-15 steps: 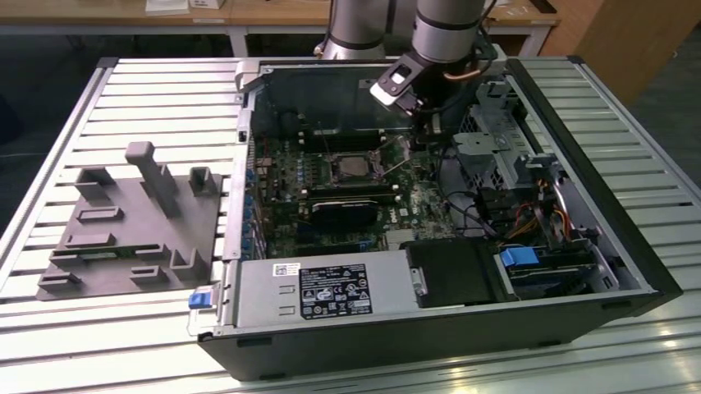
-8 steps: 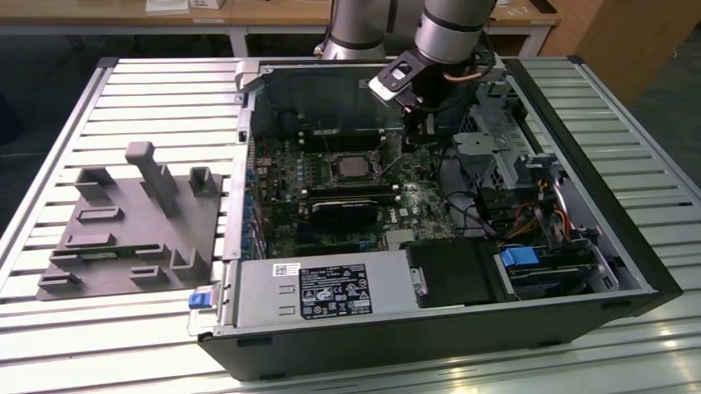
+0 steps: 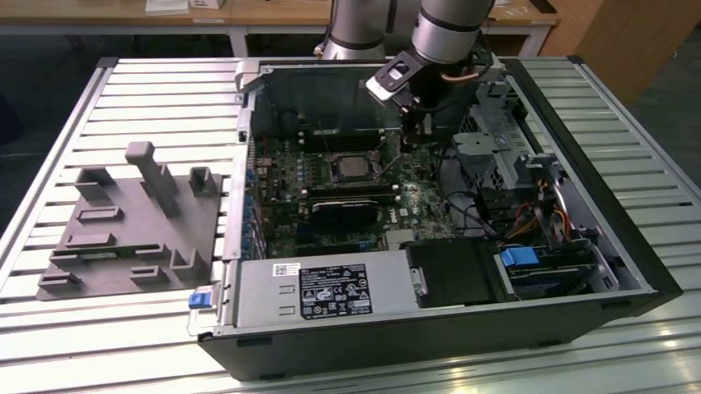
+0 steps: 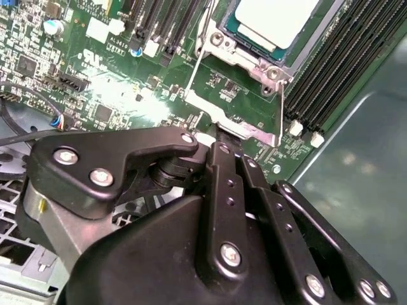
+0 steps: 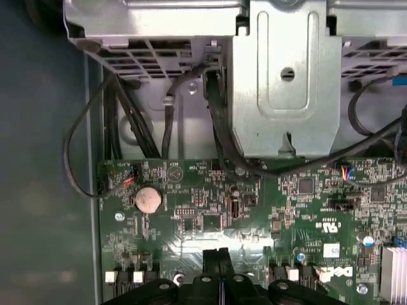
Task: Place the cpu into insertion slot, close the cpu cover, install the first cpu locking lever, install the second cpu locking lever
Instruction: 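Close the cpu cover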
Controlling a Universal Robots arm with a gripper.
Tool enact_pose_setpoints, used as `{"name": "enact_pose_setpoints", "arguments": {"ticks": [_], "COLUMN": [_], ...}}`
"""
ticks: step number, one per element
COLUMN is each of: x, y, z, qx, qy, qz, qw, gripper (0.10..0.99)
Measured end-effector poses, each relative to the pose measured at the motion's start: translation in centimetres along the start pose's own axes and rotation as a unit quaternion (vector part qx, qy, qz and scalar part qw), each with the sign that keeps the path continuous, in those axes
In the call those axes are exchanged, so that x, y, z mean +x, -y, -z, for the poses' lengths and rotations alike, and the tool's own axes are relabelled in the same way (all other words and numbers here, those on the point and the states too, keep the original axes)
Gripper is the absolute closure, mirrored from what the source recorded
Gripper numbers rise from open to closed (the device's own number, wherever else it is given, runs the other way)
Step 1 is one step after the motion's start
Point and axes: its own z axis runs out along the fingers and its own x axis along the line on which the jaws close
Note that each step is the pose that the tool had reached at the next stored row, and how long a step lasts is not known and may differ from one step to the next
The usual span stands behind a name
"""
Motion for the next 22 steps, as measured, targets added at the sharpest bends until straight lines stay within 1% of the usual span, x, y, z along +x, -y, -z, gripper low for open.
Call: {"name": "enact_pose_setpoints", "arguments": {"ticks": [1,2,3,8,13,15,18,19,20,22], "x": [-0.01,-0.01,0.0,0.07,0.05,0.03,0.03,0.02,0.02,0.0], "y": [0.43,0.7,1.35,2.82,4.36,4.76,5.09,5.24,5.43,5.86], "z": [-0.03,-0.06,-0.11,-0.23,-0.35,-0.39,-0.41,-0.43,-0.45,-0.53], "qx": [-0.0022,-0.0033,-0.0058,-0.0122,-0.0208,-0.0231,-0.0254,-0.0271,-0.0298,-0.0371], "qy": [-0.0001,-0.0001,-0.0001,-0.0004,-0.0006,-0.0007,-0.0007,-0.0008,-0.0009,-0.0012], "qz": [0.0,0.0,0.0,0.0,0.0,0.0,0.0,0.0,0.0,0.0], "qw": [1.0,1.0,1.0,0.9999,0.9998,0.9997,0.9997,0.9996,0.9996,0.9993], "gripper": [0.984,0.984,0.984,0.984,0.984,0.984,0.984,0.984,0.984,0.984]}}
